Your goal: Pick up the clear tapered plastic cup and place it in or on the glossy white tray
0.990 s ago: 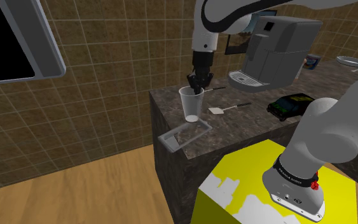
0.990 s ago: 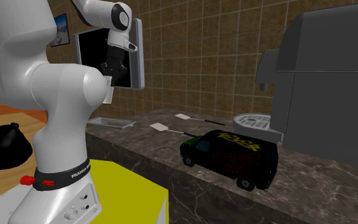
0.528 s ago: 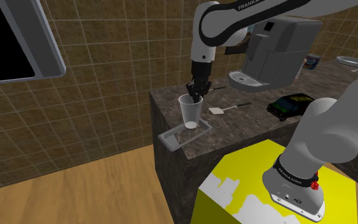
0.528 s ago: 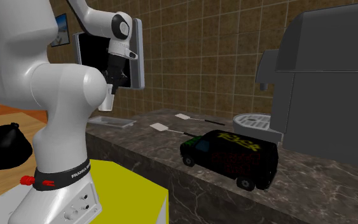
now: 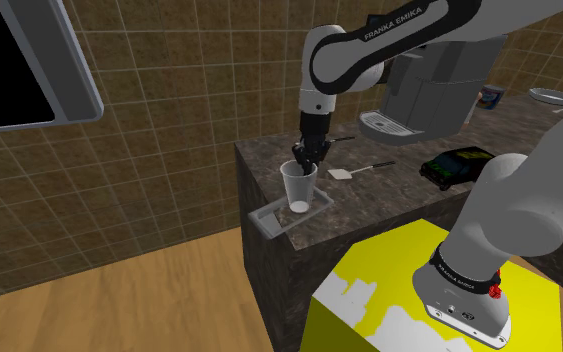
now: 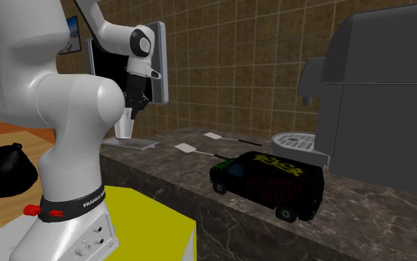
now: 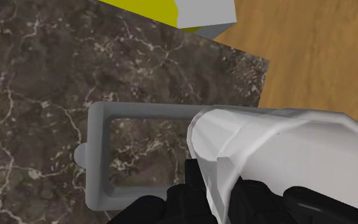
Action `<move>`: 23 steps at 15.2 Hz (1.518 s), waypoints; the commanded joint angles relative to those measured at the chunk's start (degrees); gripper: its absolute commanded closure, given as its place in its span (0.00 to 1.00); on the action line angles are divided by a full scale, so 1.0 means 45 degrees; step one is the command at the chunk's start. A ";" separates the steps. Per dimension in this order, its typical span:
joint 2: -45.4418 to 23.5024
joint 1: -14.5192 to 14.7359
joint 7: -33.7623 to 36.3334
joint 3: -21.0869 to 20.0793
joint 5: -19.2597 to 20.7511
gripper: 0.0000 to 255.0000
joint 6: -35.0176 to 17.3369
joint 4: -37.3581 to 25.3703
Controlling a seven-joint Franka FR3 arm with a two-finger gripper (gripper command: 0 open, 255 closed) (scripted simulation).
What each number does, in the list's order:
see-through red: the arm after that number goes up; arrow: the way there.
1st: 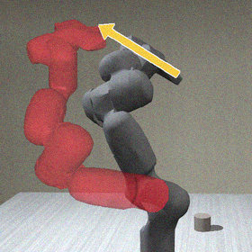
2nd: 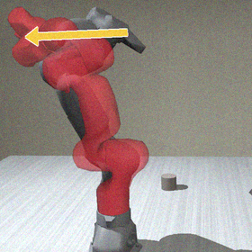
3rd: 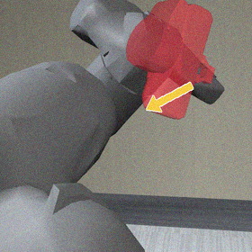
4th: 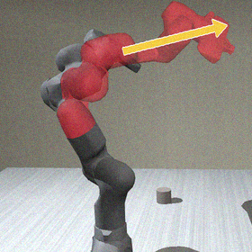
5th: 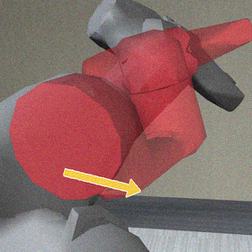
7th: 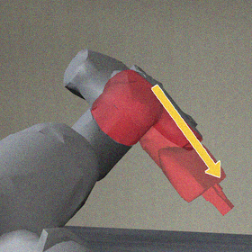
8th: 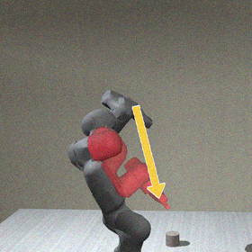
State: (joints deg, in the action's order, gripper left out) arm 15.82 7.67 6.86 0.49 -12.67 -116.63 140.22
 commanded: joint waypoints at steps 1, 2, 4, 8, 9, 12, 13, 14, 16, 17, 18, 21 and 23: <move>-0.0062 0.0002 -0.0021 0.0001 -0.0011 1.00 -0.0093 0.0023; -0.0062 0.0002 -0.0021 0.0001 -0.0011 1.00 -0.0093 0.0023; -0.0062 0.0002 -0.0021 0.0001 -0.0011 1.00 -0.0093 0.0023; -0.0063 0.0002 -0.0021 0.0001 -0.0011 0.00 -0.0093 0.0022; -0.0062 0.0002 -0.0021 0.0001 -0.0011 0.00 -0.0093 0.0022; -0.0063 0.0002 -0.0021 0.0001 -0.0011 0.00 -0.0093 0.0022; 0.0075 -0.0044 0.0013 0.0049 0.0067 0.00 0.0360 -0.0289; 0.0191 -0.0088 0.0043 0.0096 0.0139 0.00 0.0809 -0.0617; 0.0349 -0.0160 0.0088 0.0182 0.0254 0.00 0.1599 -0.1240; 0.0349 -0.0159 0.0089 0.0183 0.0254 0.00 0.1599 -0.1240; 0.0350 -0.0159 0.0089 0.0183 0.0254 0.00 0.1599 -0.1240; 0.0349 -0.0159 0.0089 0.0183 0.0254 0.00 0.1599 -0.1240; 0.0349 -0.0159 0.0089 0.0183 0.0254 0.00 0.1599 -0.1240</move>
State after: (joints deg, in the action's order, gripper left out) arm 17.39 6.95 7.26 1.31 -11.52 -109.45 134.64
